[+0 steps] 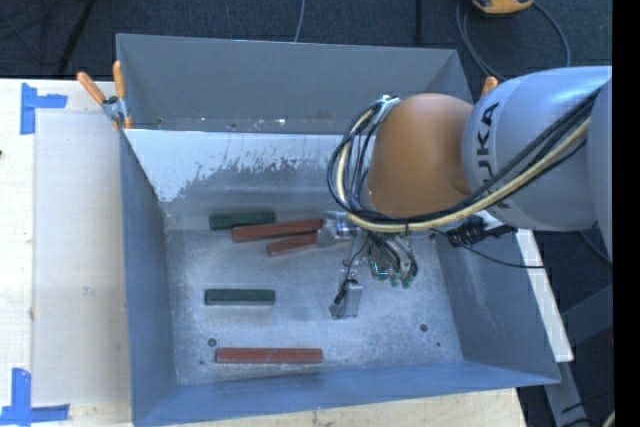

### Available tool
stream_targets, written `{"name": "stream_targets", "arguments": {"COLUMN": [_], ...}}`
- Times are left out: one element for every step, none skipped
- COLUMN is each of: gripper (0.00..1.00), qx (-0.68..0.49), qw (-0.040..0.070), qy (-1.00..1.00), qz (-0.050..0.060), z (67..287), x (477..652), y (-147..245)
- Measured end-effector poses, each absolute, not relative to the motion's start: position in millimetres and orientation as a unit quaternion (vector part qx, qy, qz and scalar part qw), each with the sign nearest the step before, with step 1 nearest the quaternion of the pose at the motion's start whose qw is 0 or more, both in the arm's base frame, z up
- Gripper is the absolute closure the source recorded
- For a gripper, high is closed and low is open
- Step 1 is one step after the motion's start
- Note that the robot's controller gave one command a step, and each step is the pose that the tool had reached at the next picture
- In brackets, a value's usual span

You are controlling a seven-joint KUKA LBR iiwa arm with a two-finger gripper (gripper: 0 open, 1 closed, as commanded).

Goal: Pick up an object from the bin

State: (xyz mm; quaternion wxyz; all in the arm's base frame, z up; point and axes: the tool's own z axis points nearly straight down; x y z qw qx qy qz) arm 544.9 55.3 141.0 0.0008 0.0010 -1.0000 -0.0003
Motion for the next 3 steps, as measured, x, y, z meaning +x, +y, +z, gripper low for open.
{"name": "stream_targets", "arguments": {"gripper": [0.0, 1.0, 1.0], "qx": [0.0, -0.001, -0.002], "qw": [-0.001, 0.0, 0.0], "qy": [-1.0, -1.0, -1.0], "qz": [0.0, 0.0, 0.0], "z": [114, 69, 69], "x": [511.6, 537.8, 537.8], "y": [101, 156, 156]}}
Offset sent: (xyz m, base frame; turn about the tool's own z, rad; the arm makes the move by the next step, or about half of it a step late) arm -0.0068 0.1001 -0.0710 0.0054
